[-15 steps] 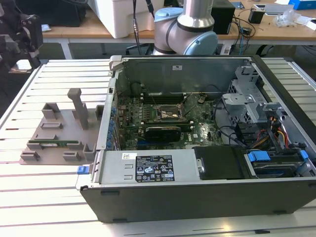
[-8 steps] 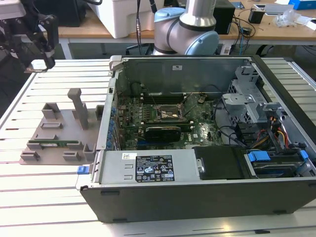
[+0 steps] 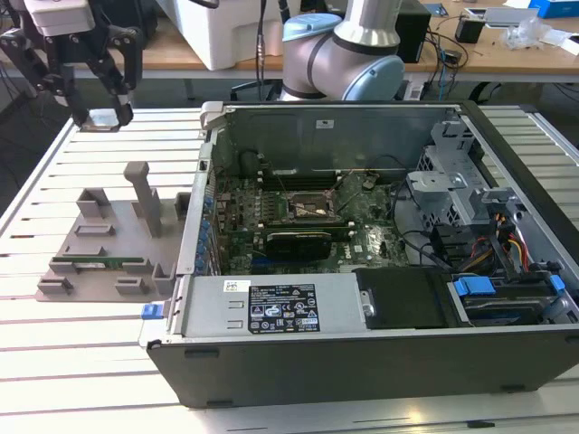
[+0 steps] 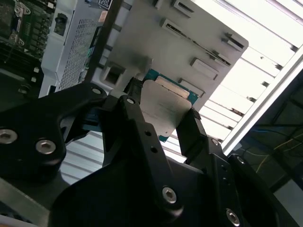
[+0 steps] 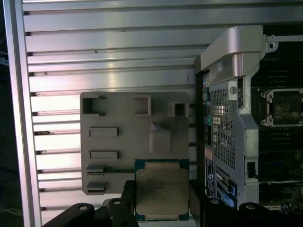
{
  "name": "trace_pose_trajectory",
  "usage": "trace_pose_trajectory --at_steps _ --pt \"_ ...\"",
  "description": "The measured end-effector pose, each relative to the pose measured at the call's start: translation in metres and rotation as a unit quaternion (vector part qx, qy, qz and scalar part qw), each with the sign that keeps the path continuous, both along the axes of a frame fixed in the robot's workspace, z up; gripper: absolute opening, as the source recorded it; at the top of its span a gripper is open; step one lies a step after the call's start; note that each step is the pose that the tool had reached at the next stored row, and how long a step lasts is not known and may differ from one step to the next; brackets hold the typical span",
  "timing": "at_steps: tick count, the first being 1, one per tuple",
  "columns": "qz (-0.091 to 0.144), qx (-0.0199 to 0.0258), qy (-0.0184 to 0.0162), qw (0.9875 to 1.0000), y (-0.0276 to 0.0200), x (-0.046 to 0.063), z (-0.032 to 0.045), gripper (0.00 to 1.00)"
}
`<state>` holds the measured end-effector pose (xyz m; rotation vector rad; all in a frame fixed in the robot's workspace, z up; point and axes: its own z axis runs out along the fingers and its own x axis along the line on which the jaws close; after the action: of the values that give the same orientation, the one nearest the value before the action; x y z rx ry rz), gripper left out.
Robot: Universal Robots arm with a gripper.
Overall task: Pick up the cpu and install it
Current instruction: 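Pick up the cpu and move it towards the insertion slot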
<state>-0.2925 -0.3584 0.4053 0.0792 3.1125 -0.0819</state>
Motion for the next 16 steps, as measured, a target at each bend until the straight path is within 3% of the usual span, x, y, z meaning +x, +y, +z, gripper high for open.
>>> trace_pose_trajectory --at_steps 16 --pt "0.0 0.0 0.0 1.0 0.0 0.042 0.0 0.54"
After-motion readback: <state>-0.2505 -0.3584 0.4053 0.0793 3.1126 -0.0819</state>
